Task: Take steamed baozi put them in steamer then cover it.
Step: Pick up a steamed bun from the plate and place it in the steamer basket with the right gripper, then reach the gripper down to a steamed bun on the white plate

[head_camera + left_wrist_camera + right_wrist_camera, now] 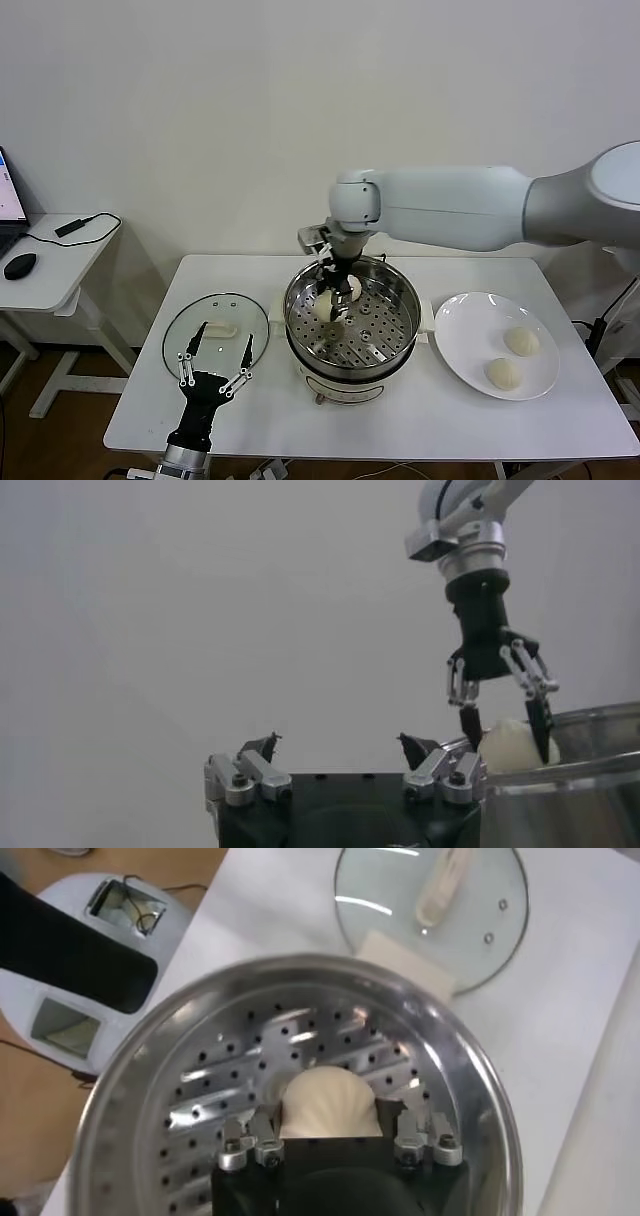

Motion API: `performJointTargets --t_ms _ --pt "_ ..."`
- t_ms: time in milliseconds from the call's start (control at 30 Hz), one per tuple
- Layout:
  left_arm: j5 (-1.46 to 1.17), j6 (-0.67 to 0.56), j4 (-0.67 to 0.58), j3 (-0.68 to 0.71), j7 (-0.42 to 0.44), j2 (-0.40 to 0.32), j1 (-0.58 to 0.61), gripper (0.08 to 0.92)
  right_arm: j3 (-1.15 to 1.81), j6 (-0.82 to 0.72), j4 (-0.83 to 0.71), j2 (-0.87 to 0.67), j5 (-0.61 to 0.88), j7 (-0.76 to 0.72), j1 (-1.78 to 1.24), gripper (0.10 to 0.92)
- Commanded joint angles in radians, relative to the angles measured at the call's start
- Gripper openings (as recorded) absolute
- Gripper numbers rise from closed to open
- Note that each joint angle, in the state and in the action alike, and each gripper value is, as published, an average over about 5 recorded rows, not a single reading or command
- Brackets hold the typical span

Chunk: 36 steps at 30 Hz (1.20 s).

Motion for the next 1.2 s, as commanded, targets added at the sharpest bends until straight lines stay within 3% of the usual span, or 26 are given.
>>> performJointTargets --t_ms 33,233,633,933,1200 --pt "-0.003 -0.002 0.002 -0.004 0.000 0.000 0.001 0.823 -0.007 -0.018 -0.024 0.056 0.003 0.052 -0.050 0.653" --pt "-0.005 -0.004 0.001 -0.010 0.000 0.000 0.004 0.823 0.003 -0.020 -0.031 0.053 -0.009 0.061 -0.079 0.658" --pt "-0.005 0.000 0.001 -0.010 -0.001 -0.003 0.003 0.823 0.044 -0.018 0.029 -0.040 -0.040 0.038 -0.045 0.817" --pt "-0.002 0.000 -0.002 -0.005 0.000 -0.003 0.002 0.823 0.128 0.064 0.213 -0.402 -0.159 -0.137 0.117 0.823" --pt "0.009 0.000 -0.007 0.006 0.000 -0.008 0.007 0.823 0.096 0.254 0.200 -0.742 -0.327 -0.254 0.157 0.823"
